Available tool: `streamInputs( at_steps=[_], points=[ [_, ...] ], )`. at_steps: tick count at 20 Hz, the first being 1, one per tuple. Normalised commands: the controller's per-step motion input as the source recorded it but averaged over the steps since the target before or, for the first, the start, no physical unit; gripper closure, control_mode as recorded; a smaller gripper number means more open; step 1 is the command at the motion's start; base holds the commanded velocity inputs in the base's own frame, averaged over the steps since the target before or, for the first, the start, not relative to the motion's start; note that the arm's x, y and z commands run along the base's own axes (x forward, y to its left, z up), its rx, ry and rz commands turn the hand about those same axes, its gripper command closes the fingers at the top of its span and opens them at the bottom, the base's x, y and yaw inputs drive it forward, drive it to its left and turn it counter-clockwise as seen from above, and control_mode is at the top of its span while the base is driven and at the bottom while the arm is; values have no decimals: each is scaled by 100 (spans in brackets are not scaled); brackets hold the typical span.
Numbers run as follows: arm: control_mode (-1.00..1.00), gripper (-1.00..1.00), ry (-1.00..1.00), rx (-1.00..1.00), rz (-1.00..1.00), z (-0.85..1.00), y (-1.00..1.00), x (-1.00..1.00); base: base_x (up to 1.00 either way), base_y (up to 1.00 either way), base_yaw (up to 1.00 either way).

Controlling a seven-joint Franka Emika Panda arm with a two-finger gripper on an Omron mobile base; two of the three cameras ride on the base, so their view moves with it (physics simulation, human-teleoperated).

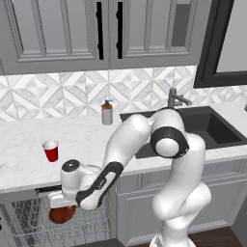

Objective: Pick up the cup and bowl from the counter, place them in the dishwasher, and close the dishwasher door.

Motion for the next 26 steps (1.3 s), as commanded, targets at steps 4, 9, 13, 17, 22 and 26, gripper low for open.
streamInputs(
  at_steps=[4, 9, 13, 17, 22, 26],
  points=[
    [-100, 100, -25, -22, -5, -62, 28, -2, 0, 0, 0],
    [-100, 100, -20, -26, -6, -21, 48, -13, 0, 0, 0],
    [-100, 100, -15, -7, -7, 11, 12, -2, 0, 0, 0],
    [-100, 100, -3, 10, -2, 27, 0, 4, 0, 0, 0],
    [-100, 100, 0, 25, 0, 0, -4, -7, 0, 0, 0],
    [-100, 100, 6, 36, -1, 0, -28, 39, 0, 0, 0]
  ],
)
